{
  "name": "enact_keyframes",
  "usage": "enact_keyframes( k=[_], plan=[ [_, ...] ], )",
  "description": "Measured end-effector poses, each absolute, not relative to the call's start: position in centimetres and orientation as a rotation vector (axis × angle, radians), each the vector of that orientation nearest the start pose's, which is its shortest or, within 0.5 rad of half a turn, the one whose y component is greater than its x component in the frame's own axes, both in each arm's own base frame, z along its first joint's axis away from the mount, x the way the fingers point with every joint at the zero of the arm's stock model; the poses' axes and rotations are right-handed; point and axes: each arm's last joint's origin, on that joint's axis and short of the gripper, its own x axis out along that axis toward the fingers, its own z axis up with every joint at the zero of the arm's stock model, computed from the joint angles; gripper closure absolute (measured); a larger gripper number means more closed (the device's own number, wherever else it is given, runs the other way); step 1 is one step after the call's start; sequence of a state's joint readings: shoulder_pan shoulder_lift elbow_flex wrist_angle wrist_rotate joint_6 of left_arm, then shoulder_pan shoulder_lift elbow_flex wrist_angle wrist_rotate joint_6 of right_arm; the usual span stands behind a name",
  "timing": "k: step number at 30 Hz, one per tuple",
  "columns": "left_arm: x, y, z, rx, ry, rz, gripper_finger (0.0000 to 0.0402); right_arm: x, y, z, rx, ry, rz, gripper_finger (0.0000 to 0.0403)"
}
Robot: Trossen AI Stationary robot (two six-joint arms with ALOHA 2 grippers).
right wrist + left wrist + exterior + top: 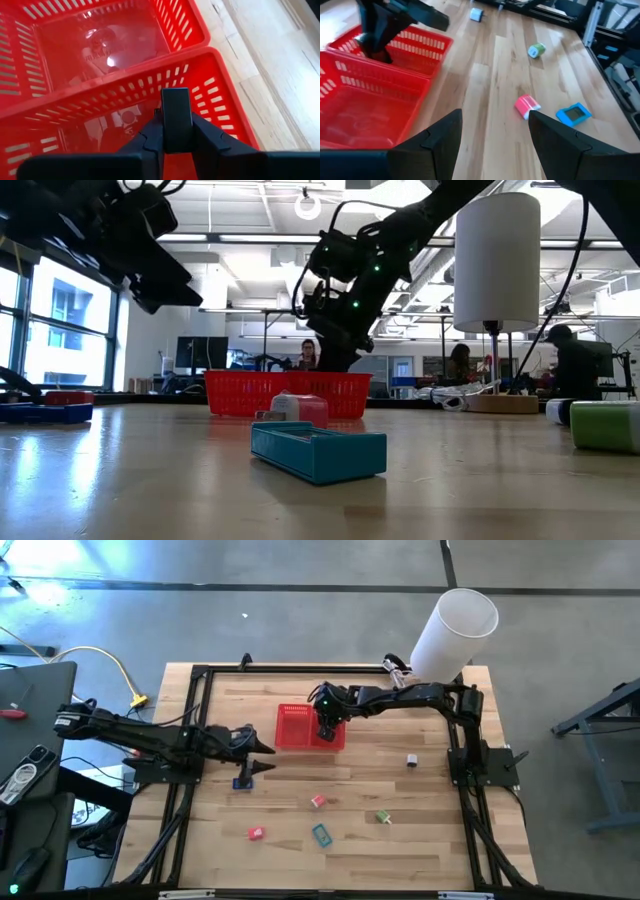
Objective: Pick & Place Office items
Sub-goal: Put the black digital clock into the right red bin, then put the red charger adapter into the left red bin
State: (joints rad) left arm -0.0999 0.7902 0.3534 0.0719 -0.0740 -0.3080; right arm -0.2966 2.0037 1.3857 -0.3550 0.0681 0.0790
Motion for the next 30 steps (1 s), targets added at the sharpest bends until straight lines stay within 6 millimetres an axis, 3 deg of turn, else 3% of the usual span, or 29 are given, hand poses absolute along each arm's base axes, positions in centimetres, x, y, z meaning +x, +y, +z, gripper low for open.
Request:
enact_keyframes(
  k=[6,22,30],
  plan=[
    [17.1,-2.0,20.7,-0.268,0.368,0.004,0.0180,40.1,-12.4,17.0,0.197,0.957,-0.348,0.0342],
    [17.1,-2.0,20.7,-0.267,0.368,0.002,0.0180,40.3,-11.7,17.1,0.174,0.958,-0.357,0.0213],
    [17.1,-2.0,20.7,-0.249,0.367,-0.001,0.0180,40.0,-10.7,19.1,0.080,0.932,-0.413,0.0171]
  ],
)
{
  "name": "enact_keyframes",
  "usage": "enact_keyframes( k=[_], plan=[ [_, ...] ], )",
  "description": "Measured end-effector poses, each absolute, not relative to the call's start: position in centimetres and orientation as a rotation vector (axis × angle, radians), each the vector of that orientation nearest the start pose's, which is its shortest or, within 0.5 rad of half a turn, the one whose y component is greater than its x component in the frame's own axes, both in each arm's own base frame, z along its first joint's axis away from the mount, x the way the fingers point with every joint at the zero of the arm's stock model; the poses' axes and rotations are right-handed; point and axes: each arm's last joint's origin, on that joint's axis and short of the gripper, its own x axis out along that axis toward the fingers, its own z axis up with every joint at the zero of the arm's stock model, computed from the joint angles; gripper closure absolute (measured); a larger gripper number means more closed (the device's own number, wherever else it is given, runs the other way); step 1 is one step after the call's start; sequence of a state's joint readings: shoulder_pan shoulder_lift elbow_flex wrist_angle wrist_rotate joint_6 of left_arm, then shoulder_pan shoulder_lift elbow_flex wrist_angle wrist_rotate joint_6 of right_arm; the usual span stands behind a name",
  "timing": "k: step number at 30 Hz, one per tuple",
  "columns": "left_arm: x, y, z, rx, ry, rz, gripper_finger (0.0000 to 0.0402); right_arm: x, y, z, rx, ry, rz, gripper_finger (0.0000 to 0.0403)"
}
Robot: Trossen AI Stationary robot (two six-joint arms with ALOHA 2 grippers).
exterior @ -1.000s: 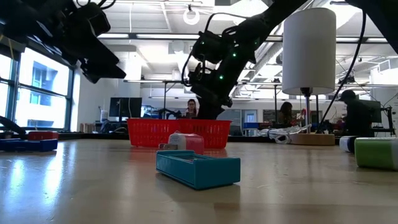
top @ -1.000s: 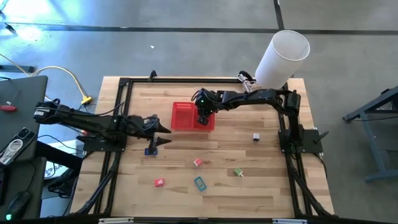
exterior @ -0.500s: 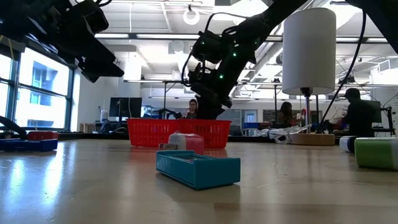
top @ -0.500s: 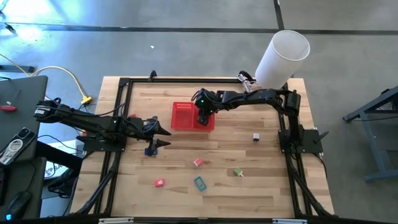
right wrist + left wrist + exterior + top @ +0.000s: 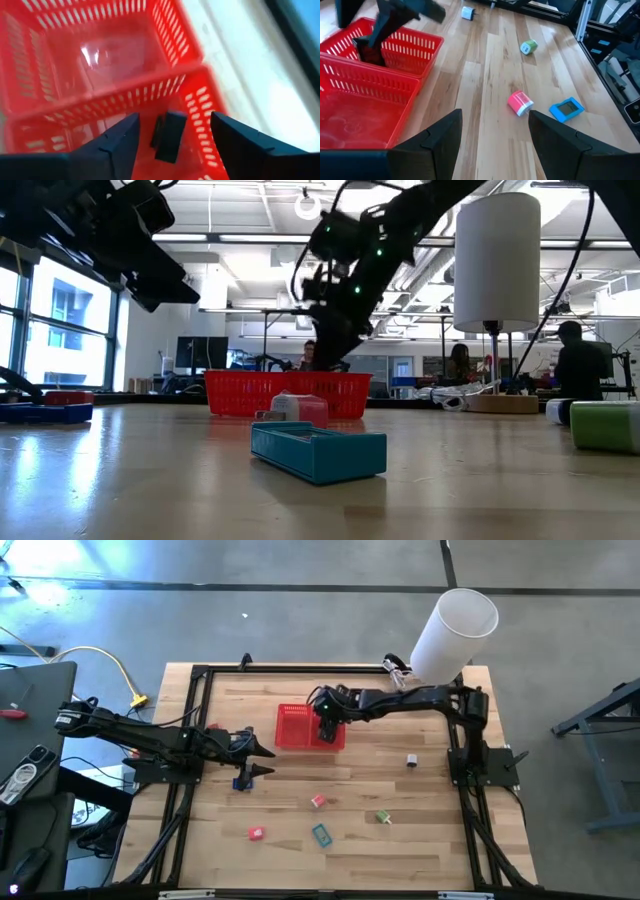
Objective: Pick & Place Office items
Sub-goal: Put the red charger adapter into the left red bin
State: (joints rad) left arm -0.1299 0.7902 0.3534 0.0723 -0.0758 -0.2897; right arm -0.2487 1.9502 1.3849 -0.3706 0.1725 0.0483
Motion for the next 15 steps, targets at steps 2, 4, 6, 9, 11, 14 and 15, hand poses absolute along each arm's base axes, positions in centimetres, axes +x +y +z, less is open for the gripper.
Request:
enact_keyframes(
  k=[2,4,6,9,11,14,15],
  plan=[
    [17.1,-2.0,20.7,-0.248,0.367,-0.001,0.0180,39.7,-10.4,19.9,0.070,0.925,-0.422,0.0167],
    [17.1,-2.0,20.7,-0.248,0.367,-0.001,0.0180,39.3,-10.2,21.1,0.061,0.907,-0.433,0.0165],
    [17.1,-2.0,20.7,-0.249,0.367,-0.001,0.0180,39.0,-9.8,22.2,0.053,0.883,-0.433,0.0165],
    [17.1,-2.0,20.7,-0.260,0.368,0.001,0.0180,38.5,-8.8,23.7,0.043,0.863,-0.415,0.0165],
    [17.0,-2.0,20.8,-0.261,0.368,0.002,0.0180,38.2,-7.9,24.4,0.022,0.866,-0.389,0.0165],
    [16.9,-1.9,20.8,-0.261,0.406,0.015,0.0180,37.5,-6.6,25.3,0.000,0.896,-0.354,0.0165],
    [16.8,-1.8,20.8,-0.259,0.428,0.022,0.0180,37.5,-6.1,25.4,-0.006,0.901,-0.343,0.0165]
  ],
)
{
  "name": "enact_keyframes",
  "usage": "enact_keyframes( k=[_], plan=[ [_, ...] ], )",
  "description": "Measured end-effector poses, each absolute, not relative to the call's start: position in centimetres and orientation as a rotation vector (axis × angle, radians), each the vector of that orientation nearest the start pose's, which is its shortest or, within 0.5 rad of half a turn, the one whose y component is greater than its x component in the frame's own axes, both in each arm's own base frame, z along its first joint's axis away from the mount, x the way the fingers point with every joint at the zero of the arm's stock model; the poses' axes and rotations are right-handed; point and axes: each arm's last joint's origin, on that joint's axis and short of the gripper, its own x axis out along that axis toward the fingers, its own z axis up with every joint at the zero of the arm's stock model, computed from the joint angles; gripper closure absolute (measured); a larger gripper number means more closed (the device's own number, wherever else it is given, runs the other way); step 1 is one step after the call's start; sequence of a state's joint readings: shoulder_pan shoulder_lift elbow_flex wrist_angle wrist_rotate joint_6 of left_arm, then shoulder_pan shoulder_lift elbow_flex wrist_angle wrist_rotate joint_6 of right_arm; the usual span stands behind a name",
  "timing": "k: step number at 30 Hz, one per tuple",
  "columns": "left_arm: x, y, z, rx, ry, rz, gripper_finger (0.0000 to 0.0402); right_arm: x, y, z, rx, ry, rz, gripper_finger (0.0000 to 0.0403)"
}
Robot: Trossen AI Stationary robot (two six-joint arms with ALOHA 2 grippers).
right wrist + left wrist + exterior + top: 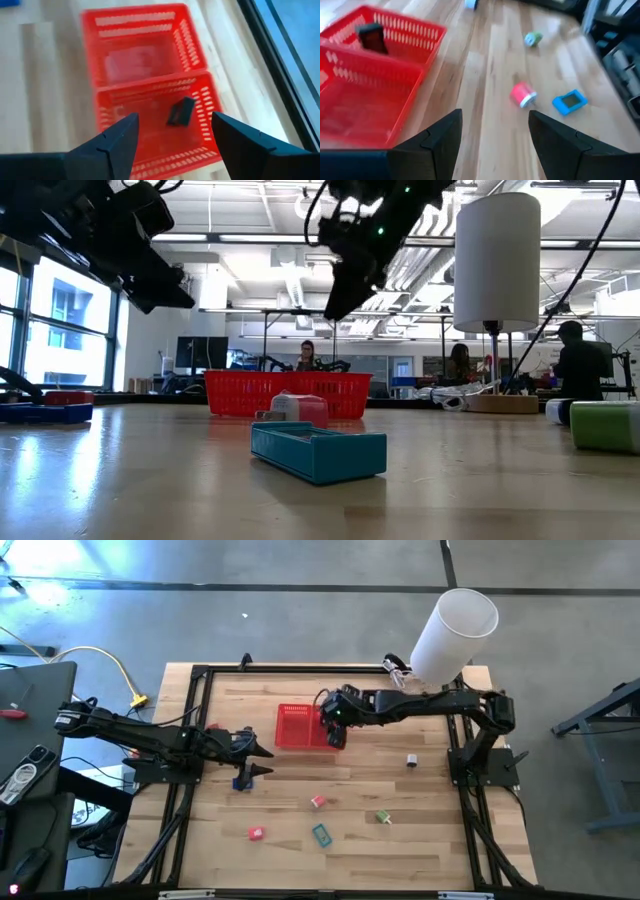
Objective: Pick & Place Office items
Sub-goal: Put the red charger adapter into the left red bin
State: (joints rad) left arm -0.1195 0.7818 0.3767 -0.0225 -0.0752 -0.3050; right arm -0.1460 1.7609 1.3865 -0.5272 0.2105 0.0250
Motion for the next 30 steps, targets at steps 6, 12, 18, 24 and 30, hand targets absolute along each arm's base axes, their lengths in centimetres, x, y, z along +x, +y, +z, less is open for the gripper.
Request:
enact_keyframes(
  k=[6,12,18,24,30],
  plan=[
    [16.4,-2.1,21.5,-0.143,0.634,0.030,0.0180,37.1,-3.9,25.3,-0.009,0.952,-0.298,0.0165],
    [15.8,-2.0,22.8,-0.171,0.845,0.235,0.0180,36.9,-2.5,25.0,0.041,0.983,-0.305,0.0165],
    [14.8,-0.2,21.9,-0.427,0.976,0.528,0.0180,37.0,-2.2,25.0,0.099,0.961,-0.326,0.0165],
    [14.4,1.3,21.7,-0.521,0.989,0.662,0.0180,37.1,-2.2,25.1,0.101,0.957,-0.327,0.0165],
    [14.5,1.5,21.7,-0.617,0.988,0.653,0.0180,37.0,-2.2,25.0,0.109,0.968,-0.333,0.0165]
  ],
)
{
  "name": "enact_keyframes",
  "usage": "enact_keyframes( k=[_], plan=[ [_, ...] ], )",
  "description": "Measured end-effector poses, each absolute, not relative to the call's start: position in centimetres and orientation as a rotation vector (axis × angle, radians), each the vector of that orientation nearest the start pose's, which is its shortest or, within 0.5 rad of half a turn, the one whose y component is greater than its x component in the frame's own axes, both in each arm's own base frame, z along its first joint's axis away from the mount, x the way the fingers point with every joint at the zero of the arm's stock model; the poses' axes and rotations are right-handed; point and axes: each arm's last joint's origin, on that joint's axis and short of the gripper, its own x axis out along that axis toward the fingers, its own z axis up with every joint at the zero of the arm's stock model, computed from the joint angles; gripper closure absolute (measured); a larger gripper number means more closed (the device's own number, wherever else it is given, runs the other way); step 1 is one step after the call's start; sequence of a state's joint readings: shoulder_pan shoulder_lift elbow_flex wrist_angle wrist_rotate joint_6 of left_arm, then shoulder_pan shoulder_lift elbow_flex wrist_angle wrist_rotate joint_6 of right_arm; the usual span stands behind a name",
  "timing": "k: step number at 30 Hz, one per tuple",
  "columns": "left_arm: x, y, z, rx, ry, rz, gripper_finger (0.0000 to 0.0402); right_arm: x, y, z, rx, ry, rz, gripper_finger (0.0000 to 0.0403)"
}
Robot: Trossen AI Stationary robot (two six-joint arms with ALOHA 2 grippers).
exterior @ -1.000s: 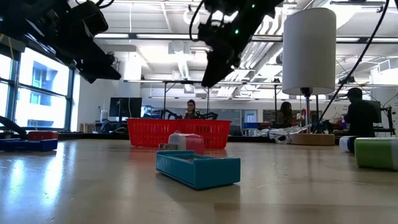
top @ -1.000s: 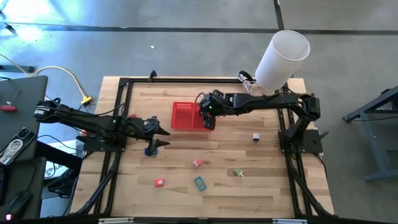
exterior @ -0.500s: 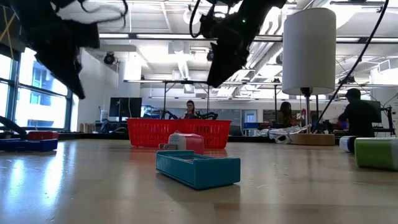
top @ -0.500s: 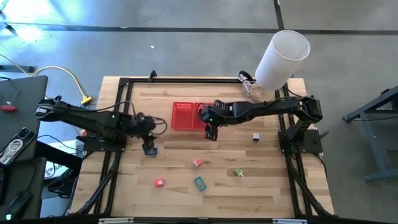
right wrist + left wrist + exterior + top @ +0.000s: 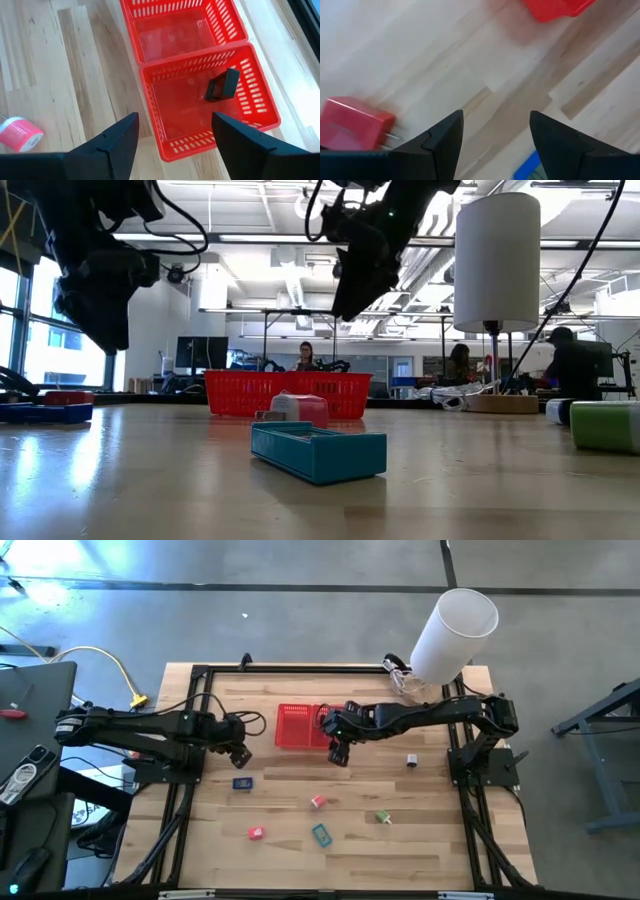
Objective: Pick & Place Office items
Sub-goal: Put the red charger adapter into the left red bin
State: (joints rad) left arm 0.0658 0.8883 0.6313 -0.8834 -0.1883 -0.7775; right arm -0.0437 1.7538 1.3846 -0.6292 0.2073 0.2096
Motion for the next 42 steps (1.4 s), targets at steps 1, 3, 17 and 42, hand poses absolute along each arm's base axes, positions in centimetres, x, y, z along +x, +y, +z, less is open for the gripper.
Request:
enact_keyframes(
  k=[1,3,17,42],
  plan=[
    [14.6,1.5,21.7,-0.627,0.973,0.654,0.0180,36.9,-2.2,25.0,0.109,0.974,-0.333,0.0165],
    [14.8,1.5,21.8,-0.634,0.956,0.650,0.0180,36.9,-2.2,24.9,0.108,0.981,-0.334,0.0165],
    [13.8,4.0,21.6,-1.022,0.866,0.941,0.0180,36.8,-2.2,24.9,0.112,0.986,-0.337,0.0165],
    [10.4,9.6,20.7,-1.063,0.937,1.183,0.0180,36.8,-2.1,24.9,0.102,0.987,-0.329,0.0165]
  ],
)
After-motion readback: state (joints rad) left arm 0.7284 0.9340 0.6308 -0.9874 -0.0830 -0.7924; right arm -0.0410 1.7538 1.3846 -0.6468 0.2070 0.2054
